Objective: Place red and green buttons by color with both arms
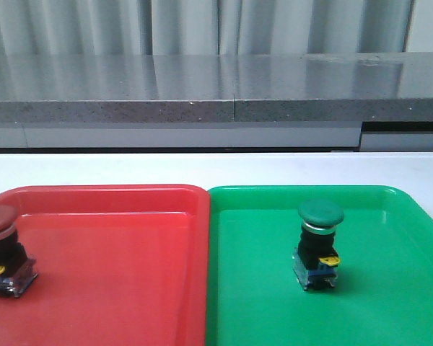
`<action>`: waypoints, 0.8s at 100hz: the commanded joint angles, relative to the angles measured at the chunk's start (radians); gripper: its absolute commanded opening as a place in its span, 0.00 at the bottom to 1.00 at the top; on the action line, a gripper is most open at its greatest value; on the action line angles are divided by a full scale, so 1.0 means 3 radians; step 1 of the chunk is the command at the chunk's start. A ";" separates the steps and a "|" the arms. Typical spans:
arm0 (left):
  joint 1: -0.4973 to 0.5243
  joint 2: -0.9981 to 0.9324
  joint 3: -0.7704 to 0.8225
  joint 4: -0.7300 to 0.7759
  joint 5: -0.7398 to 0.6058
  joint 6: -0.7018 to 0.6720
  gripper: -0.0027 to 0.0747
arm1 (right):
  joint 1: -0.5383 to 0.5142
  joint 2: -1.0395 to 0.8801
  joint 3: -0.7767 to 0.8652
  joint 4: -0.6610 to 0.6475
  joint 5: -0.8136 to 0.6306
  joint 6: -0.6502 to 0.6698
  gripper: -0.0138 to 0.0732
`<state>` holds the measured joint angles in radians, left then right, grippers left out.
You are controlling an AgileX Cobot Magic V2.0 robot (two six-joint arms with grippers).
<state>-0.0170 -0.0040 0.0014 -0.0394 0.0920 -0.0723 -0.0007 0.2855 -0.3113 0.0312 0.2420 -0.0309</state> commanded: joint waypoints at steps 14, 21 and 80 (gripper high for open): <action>0.0005 -0.0111 0.0040 -0.0033 -0.0272 -0.0007 0.01 | -0.0013 -0.0299 0.0160 -0.0189 -0.0328 0.0067 0.09; 0.0005 -0.0111 0.0040 -0.0033 -0.0272 -0.0007 0.01 | -0.0013 -0.0437 0.0232 -0.0194 -0.0342 0.0067 0.09; 0.0005 -0.0111 0.0040 -0.0033 -0.0272 -0.0007 0.01 | -0.0013 -0.1056 0.1067 -0.0241 -0.1212 0.0071 0.09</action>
<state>-0.0170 -0.0040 0.0014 -0.0394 0.0899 -0.0723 -0.0013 -0.0103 0.0180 -0.0300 -0.0114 -0.0100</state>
